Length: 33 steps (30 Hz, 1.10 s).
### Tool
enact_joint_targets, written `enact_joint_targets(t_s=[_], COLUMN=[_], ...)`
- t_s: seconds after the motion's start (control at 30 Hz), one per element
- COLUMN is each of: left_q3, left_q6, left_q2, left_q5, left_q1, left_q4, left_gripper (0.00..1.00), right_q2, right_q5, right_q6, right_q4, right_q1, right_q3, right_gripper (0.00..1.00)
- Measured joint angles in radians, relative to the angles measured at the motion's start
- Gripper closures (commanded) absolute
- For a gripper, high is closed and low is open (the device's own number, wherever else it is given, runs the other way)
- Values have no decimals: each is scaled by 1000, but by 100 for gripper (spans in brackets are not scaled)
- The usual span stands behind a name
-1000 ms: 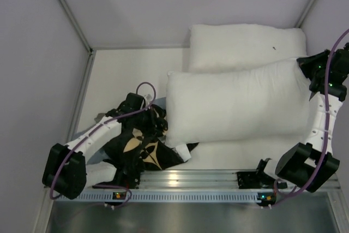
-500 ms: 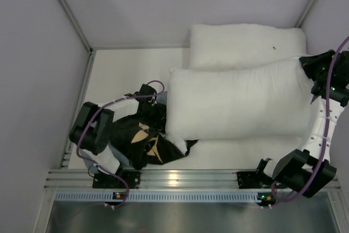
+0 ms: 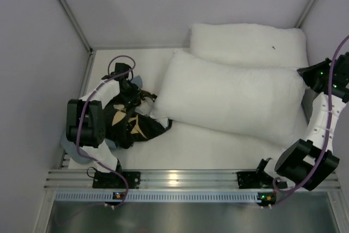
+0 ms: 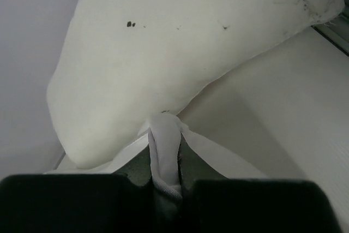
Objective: Remove the pillowcase from the pillow
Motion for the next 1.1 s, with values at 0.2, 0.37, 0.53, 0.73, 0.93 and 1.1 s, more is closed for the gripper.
enact_joint_targets(t_s=[0.2,0.37,0.53,0.73,0.93,1.1], left_q3=[48,90,199,467,799,844], left_q6=[35,113,216,282,314,331], left_q2=[-64,-76,-76,-12,241,384], left_q5=[-191,-195,-203,-270,-407,-418], left_q1=[42,37,-127,-252,-235,-268], left_q4=[-43,-71,-86,-144,-240,-315], left_gripper=[90,58,45,46,48,67], right_q2=[53,70,70,66,43,42], right_q5=[58,73,74,74,73,72], right_q6=[-19,-29,-35,-35,-35,-35], right_q4=[-8,-16,-17,-16,-16,-15], right_q1=[0,0,5,12,20,20], right_q3=[0,1,2,2,2,2], right_gripper=[100,100,100,100,100,100])
